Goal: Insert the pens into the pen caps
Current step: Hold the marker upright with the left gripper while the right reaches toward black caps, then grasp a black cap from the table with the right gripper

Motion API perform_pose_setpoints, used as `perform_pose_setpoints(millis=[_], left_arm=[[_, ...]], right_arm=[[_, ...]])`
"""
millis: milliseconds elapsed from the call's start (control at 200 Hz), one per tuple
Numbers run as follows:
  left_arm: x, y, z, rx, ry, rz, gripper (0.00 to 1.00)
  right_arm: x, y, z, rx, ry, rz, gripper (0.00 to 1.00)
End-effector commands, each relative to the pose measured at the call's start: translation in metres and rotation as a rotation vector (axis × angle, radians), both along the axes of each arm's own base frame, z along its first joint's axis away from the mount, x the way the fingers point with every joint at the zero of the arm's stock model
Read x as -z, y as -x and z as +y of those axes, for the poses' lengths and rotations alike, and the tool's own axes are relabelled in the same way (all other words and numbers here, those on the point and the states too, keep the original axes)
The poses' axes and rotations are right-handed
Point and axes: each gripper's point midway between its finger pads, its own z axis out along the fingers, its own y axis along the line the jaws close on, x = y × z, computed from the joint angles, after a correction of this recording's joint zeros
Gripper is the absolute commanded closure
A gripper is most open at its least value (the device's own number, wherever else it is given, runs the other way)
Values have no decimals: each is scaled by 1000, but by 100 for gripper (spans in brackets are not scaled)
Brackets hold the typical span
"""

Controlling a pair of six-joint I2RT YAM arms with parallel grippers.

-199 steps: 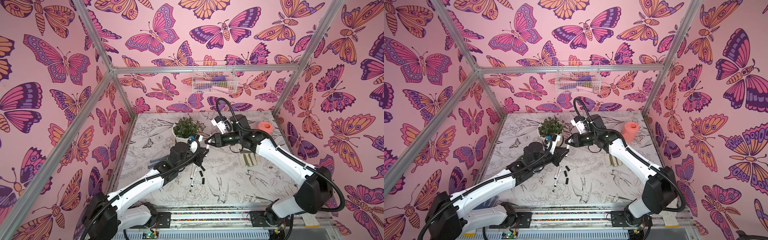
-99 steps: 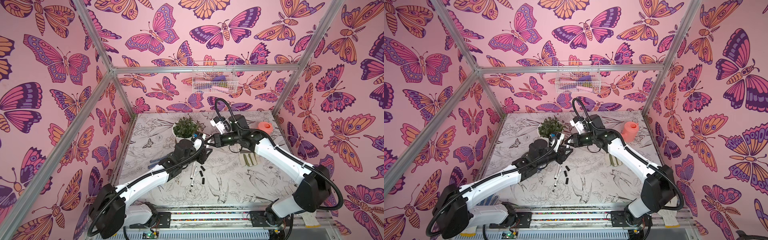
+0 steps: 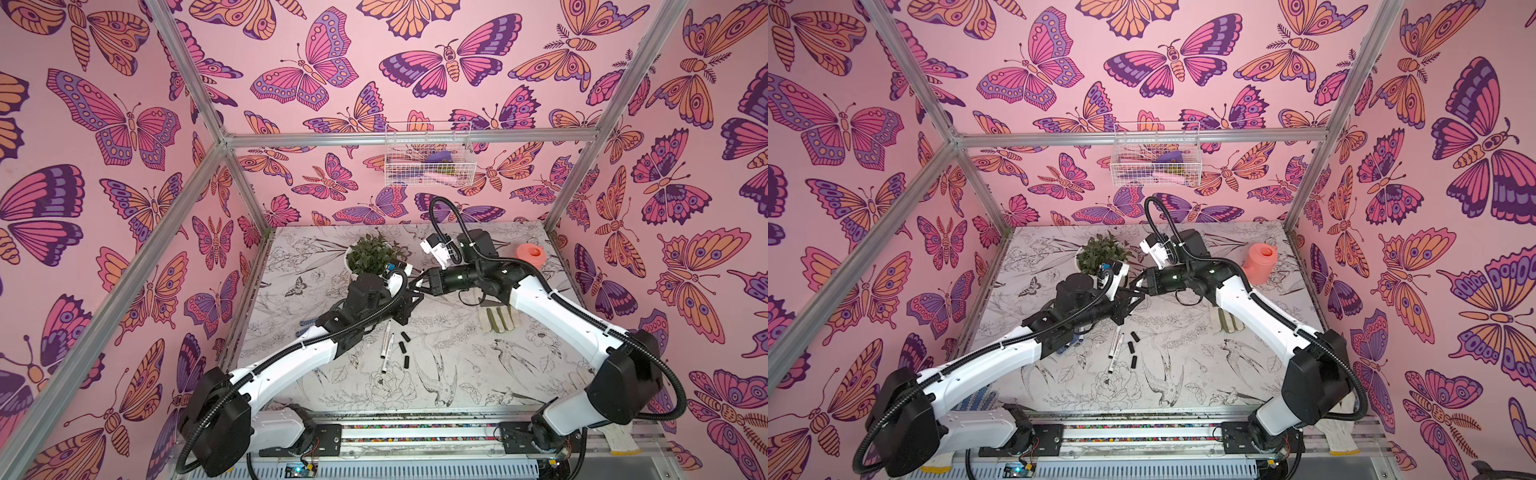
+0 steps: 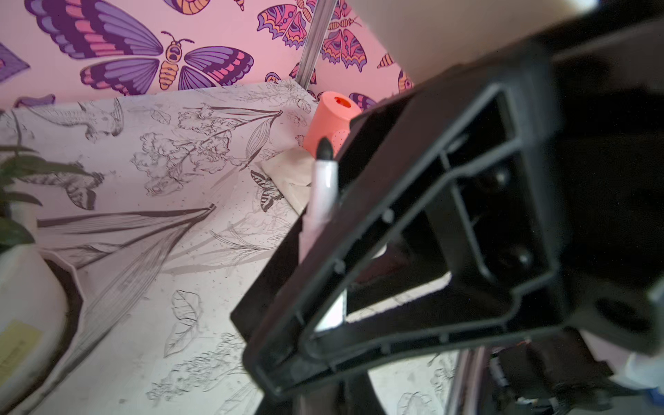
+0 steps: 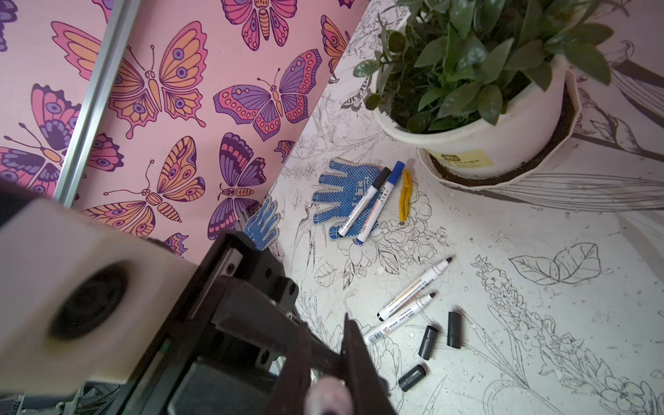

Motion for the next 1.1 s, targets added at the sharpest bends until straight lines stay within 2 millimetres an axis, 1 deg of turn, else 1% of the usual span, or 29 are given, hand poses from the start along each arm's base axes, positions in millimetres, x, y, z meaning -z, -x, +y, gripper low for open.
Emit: perform_pose_setpoints(millis=[0,15,60,105,140,190,195,205,280,351,406,431,451,511,571,686,771,826,936,1097], left_arm=[[9,-5,0,-13,-11,33,100],[11,-8,2,-30,-12,40,100],[16,-15,10,-99,-17,57,100],[23,-25,25,-205,-24,74,100],[30,-33,39,-294,-29,90,100],[44,-42,61,-417,-34,142,100],[39,-41,64,-430,-19,134,100],[35,-42,69,-452,-8,134,100],[44,-45,99,-580,17,180,100],[54,-43,125,-685,19,214,100],[57,-40,140,-735,10,221,100],[57,-39,145,-747,3,222,100],[57,-38,148,-753,-1,219,100],[55,-34,155,-764,-24,209,100],[52,-31,160,-764,-41,195,100],[46,-25,166,-776,-40,177,100],[42,-23,169,-780,-27,169,100],[42,-21,170,-782,-23,169,100],[42,-18,169,-772,-22,179,100],[43,-14,172,-773,-26,183,100]], right_arm=[[-18,6,1,-29,-25,-48,81],[-17,7,0,-29,-21,-50,75],[-15,6,-2,-20,-8,-59,66],[-13,6,-6,-6,8,-71,60],[-8,5,-10,7,29,-77,57],[5,3,-16,30,84,-79,56],[6,3,-17,31,90,-78,56],[8,4,-18,32,100,-75,55],[29,6,-22,30,154,-48,55],[56,11,-22,18,224,-26,55],[78,18,-19,-20,296,-17,56],[85,22,-18,-39,333,-26,56],[100,24,-16,-62,379,-15,56],[125,32,-11,-124,480,-17,56],[143,39,-6,-170,556,-3,57],[168,42,5,-220,642,1,57],[181,38,11,-225,698,-30,58],[186,34,14,-220,722,-47,58],[197,25,12,-193,770,-53,59],[210,20,11,-194,806,-50,61]])
